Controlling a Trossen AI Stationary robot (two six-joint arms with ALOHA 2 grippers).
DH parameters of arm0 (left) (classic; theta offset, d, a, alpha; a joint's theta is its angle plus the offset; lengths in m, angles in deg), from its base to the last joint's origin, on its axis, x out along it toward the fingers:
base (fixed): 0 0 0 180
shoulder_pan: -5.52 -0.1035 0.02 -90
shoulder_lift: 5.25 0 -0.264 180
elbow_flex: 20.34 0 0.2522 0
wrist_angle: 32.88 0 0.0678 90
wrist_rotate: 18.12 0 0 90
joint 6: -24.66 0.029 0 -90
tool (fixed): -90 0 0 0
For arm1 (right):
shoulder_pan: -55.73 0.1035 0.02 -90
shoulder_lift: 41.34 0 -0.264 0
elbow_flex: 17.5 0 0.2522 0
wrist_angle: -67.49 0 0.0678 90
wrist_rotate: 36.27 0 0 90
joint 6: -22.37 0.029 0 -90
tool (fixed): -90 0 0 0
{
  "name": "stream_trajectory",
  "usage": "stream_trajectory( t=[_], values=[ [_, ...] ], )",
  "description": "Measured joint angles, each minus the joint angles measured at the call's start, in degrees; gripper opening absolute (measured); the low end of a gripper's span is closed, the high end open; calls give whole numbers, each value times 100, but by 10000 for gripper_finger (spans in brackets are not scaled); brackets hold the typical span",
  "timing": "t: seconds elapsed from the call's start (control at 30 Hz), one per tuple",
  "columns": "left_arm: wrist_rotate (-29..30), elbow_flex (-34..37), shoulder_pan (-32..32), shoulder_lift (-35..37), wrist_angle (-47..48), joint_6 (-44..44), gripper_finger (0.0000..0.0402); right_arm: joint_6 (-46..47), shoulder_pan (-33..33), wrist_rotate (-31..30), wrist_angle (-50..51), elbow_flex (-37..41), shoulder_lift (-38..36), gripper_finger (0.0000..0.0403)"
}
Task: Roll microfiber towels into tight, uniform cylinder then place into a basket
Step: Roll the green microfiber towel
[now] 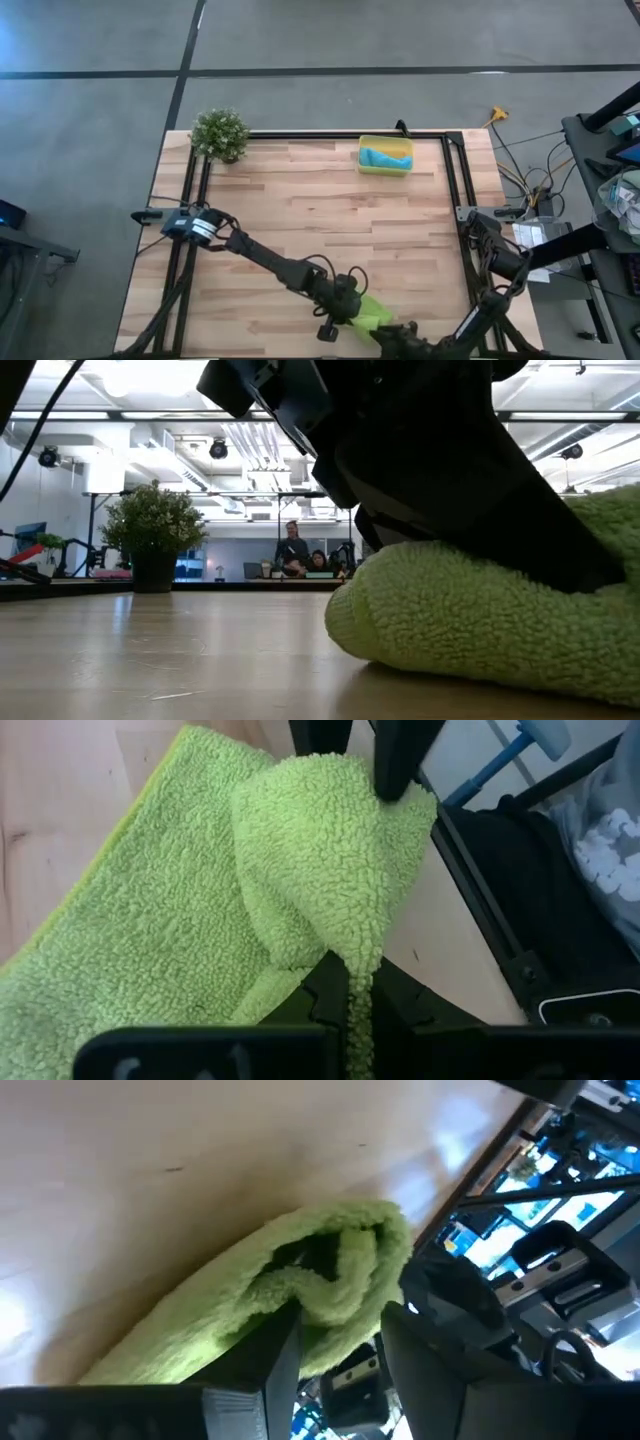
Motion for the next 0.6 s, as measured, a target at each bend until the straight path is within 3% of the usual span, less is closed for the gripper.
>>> stream_trajectory(
  t=[0.23, 0.4, 0.6],
  values=[
    [0, 0, -11, -2, -27, -4, 2, -107, -112, 46, -409, 3, -6, 136],
    [0, 0, -11, -4, -196, 25, 2, 904, -171, 193, -830, 2, -15, 124],
    [140, 7, -7, -4, -246, 380, 25, 1840, -168, 229, -941, 2, -15, 52]
  ],
)
